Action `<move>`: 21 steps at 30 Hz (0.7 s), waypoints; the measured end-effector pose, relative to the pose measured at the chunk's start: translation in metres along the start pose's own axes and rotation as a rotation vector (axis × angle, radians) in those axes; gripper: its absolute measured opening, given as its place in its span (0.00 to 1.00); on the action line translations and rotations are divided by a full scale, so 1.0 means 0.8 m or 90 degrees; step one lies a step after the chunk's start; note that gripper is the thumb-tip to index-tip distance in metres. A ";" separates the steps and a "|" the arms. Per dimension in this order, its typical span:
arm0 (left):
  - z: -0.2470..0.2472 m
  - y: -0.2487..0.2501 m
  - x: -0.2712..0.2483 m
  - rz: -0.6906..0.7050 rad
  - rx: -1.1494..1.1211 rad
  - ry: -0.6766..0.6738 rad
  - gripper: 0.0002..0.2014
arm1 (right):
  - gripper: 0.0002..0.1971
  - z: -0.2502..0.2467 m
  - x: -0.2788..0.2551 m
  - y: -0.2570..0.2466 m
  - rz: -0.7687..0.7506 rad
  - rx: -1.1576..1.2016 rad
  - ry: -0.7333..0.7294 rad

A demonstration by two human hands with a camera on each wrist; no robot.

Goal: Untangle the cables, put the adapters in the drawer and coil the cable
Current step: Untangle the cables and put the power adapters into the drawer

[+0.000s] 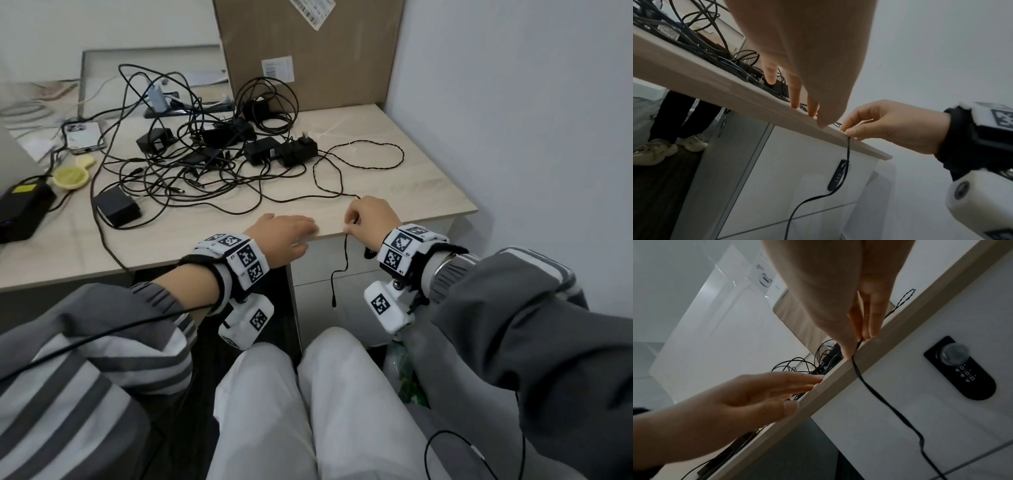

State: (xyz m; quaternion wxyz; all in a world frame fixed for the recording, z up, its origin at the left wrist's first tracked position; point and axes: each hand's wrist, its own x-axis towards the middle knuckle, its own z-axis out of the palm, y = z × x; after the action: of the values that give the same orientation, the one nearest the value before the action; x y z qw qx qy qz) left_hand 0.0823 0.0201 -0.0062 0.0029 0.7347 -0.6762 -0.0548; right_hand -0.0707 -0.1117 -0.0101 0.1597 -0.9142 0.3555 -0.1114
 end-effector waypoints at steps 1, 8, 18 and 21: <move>-0.002 0.000 0.002 -0.004 -0.009 0.009 0.22 | 0.08 -0.002 -0.001 -0.001 -0.017 -0.011 -0.011; -0.022 -0.004 0.024 -0.062 -0.035 0.073 0.25 | 0.06 -0.058 -0.021 0.020 -0.118 -0.102 -0.044; -0.058 0.052 0.112 -0.053 -0.230 0.111 0.41 | 0.08 -0.207 -0.066 0.065 -0.088 0.366 0.311; -0.048 0.071 0.143 -0.035 -0.177 0.027 0.30 | 0.07 -0.238 -0.075 0.066 -0.100 0.398 0.363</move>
State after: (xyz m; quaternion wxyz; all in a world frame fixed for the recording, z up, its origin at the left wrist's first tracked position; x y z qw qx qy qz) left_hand 0.0380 -0.1014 0.0275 0.1172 0.7463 -0.6418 -0.1322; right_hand -0.2071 -0.1476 0.1409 0.3153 -0.7788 0.2639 -0.4738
